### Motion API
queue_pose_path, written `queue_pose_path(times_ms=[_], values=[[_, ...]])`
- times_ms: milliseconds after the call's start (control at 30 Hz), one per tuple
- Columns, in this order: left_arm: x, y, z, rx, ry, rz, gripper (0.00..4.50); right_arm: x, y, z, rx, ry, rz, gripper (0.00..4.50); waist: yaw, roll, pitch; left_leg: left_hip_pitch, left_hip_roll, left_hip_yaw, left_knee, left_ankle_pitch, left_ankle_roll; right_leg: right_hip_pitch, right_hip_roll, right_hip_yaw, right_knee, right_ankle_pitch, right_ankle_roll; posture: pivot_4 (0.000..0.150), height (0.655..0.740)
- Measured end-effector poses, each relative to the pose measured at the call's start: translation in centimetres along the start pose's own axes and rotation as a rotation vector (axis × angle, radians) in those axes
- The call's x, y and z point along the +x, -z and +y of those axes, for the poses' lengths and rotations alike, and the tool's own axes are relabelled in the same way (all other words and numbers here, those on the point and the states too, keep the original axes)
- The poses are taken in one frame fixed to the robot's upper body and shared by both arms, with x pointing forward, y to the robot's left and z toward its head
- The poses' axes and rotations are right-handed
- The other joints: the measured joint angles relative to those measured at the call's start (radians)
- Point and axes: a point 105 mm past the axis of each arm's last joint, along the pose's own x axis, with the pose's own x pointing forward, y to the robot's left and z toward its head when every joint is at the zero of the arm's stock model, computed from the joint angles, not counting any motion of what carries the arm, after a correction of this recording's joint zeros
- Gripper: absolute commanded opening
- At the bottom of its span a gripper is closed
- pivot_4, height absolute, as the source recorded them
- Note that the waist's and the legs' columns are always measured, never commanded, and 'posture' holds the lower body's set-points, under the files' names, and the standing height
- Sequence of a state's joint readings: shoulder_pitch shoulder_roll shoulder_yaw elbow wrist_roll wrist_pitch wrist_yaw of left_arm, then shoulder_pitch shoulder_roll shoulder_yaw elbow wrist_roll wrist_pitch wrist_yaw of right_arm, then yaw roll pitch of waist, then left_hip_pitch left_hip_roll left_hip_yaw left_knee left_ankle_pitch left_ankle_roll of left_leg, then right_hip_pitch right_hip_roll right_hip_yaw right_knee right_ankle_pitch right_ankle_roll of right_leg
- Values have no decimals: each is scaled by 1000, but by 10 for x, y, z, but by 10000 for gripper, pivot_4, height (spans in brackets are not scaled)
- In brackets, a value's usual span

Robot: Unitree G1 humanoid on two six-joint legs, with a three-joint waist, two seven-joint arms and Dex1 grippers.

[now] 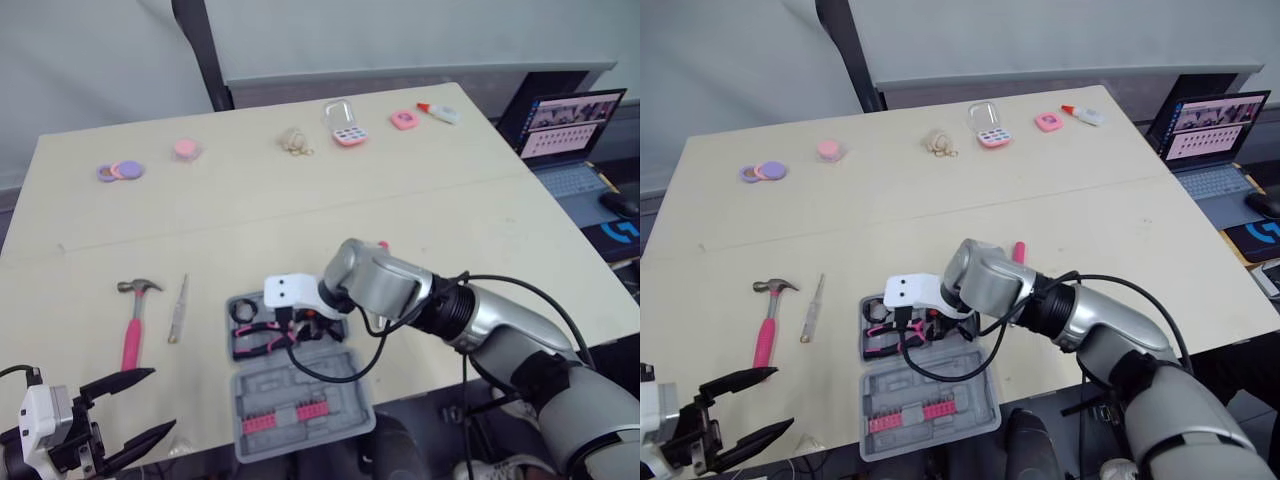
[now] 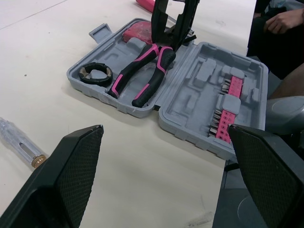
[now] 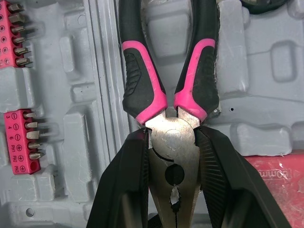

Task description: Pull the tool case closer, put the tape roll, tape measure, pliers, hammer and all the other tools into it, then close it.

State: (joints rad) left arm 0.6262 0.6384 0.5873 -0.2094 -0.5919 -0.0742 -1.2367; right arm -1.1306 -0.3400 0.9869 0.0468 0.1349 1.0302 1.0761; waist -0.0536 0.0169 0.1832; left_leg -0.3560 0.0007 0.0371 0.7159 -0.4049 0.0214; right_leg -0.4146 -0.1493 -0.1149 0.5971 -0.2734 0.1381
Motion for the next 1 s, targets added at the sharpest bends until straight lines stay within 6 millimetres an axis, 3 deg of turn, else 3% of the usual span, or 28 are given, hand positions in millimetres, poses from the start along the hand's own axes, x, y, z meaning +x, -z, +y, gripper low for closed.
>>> queue_pose_path(times_ms=[67, 267, 500, 667, 767, 967, 1000], values=[[1, -2, -1, 11, 6, -3, 45000, 0, 0, 0, 0, -1, 0, 9456, 0, 0, 0, 0, 0, 0, 0, 0, 0, 0, 0, 0, 0, 0, 0, 1500, 7287], [3, -3, -1, 9, 8, -4, 45000, 0, 0, 1, 2, -11, -3, 38234, 0, 0, 0, 0, 0, 0, 0, 0, 0, 0, 0, 0, 0, 0, 0, 1500, 7287], [4, -3, -1, 7, 12, -6, 45000, -19, 1, -3, 40, 10, -42, 38234, 1, 0, 0, 0, 1, 0, 0, 0, 0, 0, 0, 0, 0, 0, 0, 1500, 7287], [5, -4, 1, 16, 14, -13, 45000, -39, -13, -4, 57, 26, -172, 38234, 1, 0, 0, 0, 2, 0, 0, 0, 0, 0, 0, 0, 0, 0, 0, 1500, 7287], [6, -3, 2, 18, 14, -15, 45000, -32, -8, -2, 92, 17, -258, 30419, 1, -1, -1, 0, 1, 0, 0, 0, 0, 0, 0, 0, 0, 0, 0, 1500, 7287], [6, -2, 2, 17, 14, -14, 45000, -21, 1, 2, 136, 28, -404, 706, 2, -1, -1, 1, 0, 1, 0, 0, 0, 1, 0, 0, 0, 0, 0, 1500, 7287], [6, -1, 3, 13, 12, -14, 45000, -20, 1, 3, 137, 31, -440, 706, 2, -2, -1, 1, 0, 1, 0, 0, 0, 1, 0, -1, 0, 0, 0, 1500, 7287]])
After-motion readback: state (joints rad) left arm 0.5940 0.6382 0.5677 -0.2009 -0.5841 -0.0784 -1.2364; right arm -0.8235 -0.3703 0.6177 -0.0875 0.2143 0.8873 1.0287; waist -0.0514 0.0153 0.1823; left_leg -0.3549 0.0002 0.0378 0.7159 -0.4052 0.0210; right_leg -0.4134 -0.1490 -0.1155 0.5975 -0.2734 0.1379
